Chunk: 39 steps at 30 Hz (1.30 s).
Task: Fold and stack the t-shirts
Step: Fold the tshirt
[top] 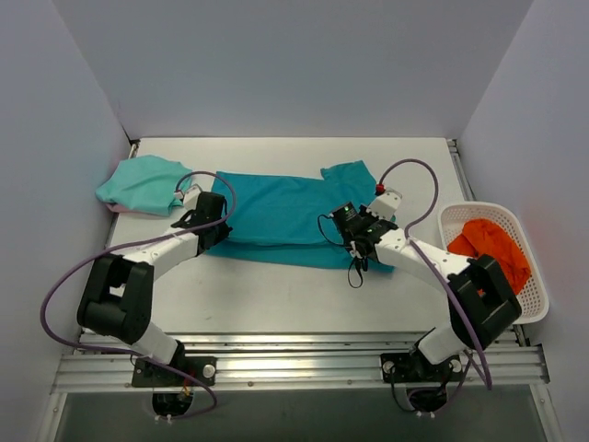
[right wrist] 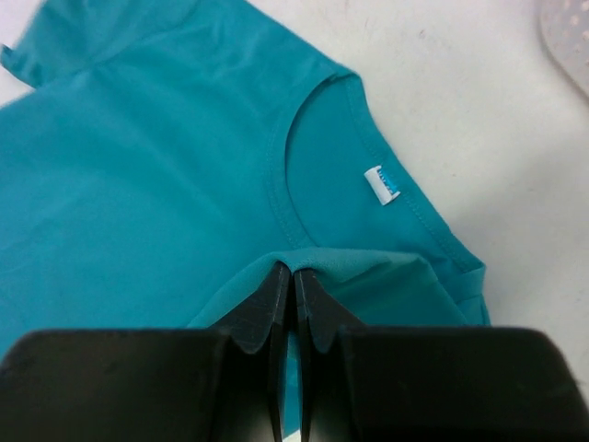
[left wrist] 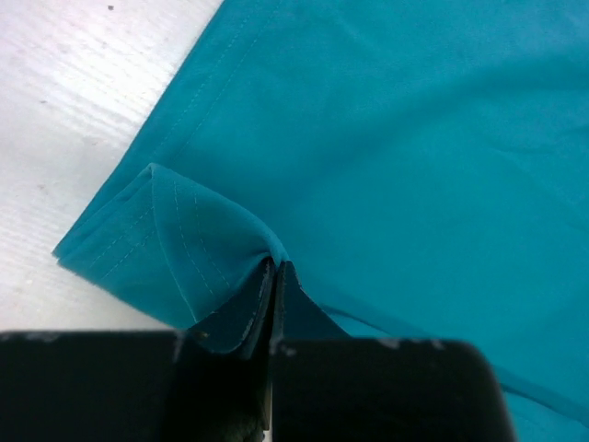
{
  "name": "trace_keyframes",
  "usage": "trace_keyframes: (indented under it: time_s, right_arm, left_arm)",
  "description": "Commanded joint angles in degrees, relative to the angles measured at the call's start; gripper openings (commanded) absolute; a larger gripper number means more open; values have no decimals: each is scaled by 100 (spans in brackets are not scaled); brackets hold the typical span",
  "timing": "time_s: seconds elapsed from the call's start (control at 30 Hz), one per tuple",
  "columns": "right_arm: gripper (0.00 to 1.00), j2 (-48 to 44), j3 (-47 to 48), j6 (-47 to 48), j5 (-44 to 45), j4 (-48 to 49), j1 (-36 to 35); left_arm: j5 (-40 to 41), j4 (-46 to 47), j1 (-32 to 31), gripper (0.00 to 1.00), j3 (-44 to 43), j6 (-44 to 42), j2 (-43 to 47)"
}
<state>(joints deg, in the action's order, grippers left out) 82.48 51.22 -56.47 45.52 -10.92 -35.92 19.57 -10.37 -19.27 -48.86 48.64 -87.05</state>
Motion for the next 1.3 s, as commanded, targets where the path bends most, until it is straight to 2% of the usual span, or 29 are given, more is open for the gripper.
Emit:
trace_keyframes:
  time_s: [0.0,0.13,0.3,0.4,0.43,0.47,0.53,0.57,0.6,0.67,0.8,0.93,1.1,1.27]
  right_arm:
    - [0,549,414,180,-174,274,190]
    - [0,1375,774,259,-324,503,515]
    - [0,2253,1425,189,-228,266,709]
    - [1,2526,1768,101,-105,20,771]
    - [7,2562,1821,49,-9,-59,797]
    - [31,2632,1917,31,44,-103,858]
    - [58,2677,1997,31,193,-200,938]
    - [76,2703,2093,-4,238,-244,1034]
    - [82,2747,2137,13,291,-279,1078]
    - [89,2826,2269,65,405,-349,1166]
    - [90,2994,2655,127,449,-595,1298]
    - [89,2459,2235,162,125,-325,1070]
    - [89,1773,1822,-48,-201,-235,359]
    - [88,1543,1751,-312,-280,-253,-423]
  left_arm:
    - [-278,492,90,2,-413,-144,-452]
    - [-366,554,160,2,-773,-171,-962]
    - [-472,510,283,2,-1116,-241,-1516]
    - [-533,475,379,36,-1248,-250,-1675]
    - [-568,475,476,59,-1266,-259,-1701]
    - [-647,475,529,94,-1310,-259,-1754]
    - [-709,457,669,94,-1354,-268,-1772]
    - [-735,457,713,94,-1372,-259,-1789]
    - [-770,466,731,94,-1406,-250,-1790]
    - [-806,422,801,94,-1459,-241,-1798]
    - [-903,326,837,94,-1609,-232,-1746]
    - [-885,369,846,94,-1583,-267,-1491]
    - [-1315,291,1047,94,-1933,-408,-1613]
    - [-1606,334,1127,94,-2163,-496,-1772]
